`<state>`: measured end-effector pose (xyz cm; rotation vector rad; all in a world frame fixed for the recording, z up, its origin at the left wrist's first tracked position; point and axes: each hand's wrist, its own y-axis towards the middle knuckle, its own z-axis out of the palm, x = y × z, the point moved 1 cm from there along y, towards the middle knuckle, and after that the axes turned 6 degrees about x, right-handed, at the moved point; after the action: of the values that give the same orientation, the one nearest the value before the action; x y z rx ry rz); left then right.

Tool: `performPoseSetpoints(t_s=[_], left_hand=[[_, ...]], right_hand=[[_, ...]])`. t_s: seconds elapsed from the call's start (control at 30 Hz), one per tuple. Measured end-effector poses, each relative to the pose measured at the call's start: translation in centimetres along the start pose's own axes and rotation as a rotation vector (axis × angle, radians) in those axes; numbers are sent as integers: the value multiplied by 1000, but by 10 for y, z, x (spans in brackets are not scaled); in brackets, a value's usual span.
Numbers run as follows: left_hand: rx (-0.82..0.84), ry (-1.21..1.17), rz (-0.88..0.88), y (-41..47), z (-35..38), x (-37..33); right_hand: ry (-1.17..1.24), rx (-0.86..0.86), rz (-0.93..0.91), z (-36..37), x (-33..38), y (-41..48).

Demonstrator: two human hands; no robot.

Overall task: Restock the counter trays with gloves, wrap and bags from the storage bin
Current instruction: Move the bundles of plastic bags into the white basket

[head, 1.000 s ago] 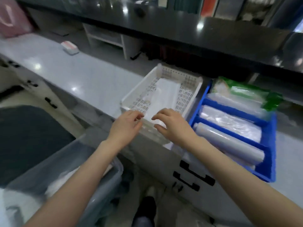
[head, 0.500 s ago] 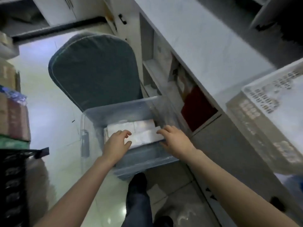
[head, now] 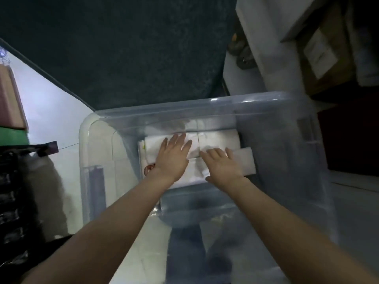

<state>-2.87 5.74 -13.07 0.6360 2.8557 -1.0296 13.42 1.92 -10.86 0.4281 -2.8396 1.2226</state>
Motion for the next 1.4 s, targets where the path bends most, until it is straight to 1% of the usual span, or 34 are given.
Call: performPoseSetpoints(t_s=[0.07, 0.17, 0.23, 0.33, 0.4, 0.47, 0.53, 0.63, 0.7, 0.73, 0.8, 0.87, 0.9, 1.03, 1.17, 1.3, 1.4], left_hand=[[-40, 32, 5, 12, 5, 1], [-128, 41, -33, 21, 6, 0], [-146, 49, -45, 25, 4, -3], [-159, 144, -34, 28, 2, -6], [-152, 159, -25, 27, -1, -7], [-107, 144, -17, 24, -1, -5], [-41, 122, 10, 16, -1, -4], [1, 34, 78, 0, -1, -5], [24, -66, 64, -9, 0, -6], [61, -159, 38, -12, 1, -5], [190, -327, -2, -15, 5, -6], [305, -348, 25, -21, 14, -11], [303, -343, 25, -26, 19, -13], [156, -452, -67, -53, 20, -13], [32, -502, -137, -89, -18, -7], [-169, -586, -99, -140, -84, -15], [-307, -598, -16, -185, -133, -30]], right_hand=[[-34, -30, 11, 7, 1, 11], [-65, -79, 10, 16, 1, 16], [-48, -92, 7, 20, 1, 16], [7, -47, 5, 22, 4, 12], [37, -27, 18, 22, 5, 5], [64, -39, 26, 23, 7, -7], [40, -117, 37, 21, 8, -22], [13, -164, 18, 20, 11, -44], [16, -212, 6, 22, 11, -56], [13, -226, 0, 22, 11, -61], [-15, -272, -5, 21, 11, -71], [-24, -307, -9, 20, 12, -80], [-14, -332, -11, 20, 12, -85], [23, -398, -18, 10, 14, -112], [44, -440, -6, -9, 18, -151], [100, -556, 15, -40, 22, -202], [122, -617, 24, -63, 20, -248]])
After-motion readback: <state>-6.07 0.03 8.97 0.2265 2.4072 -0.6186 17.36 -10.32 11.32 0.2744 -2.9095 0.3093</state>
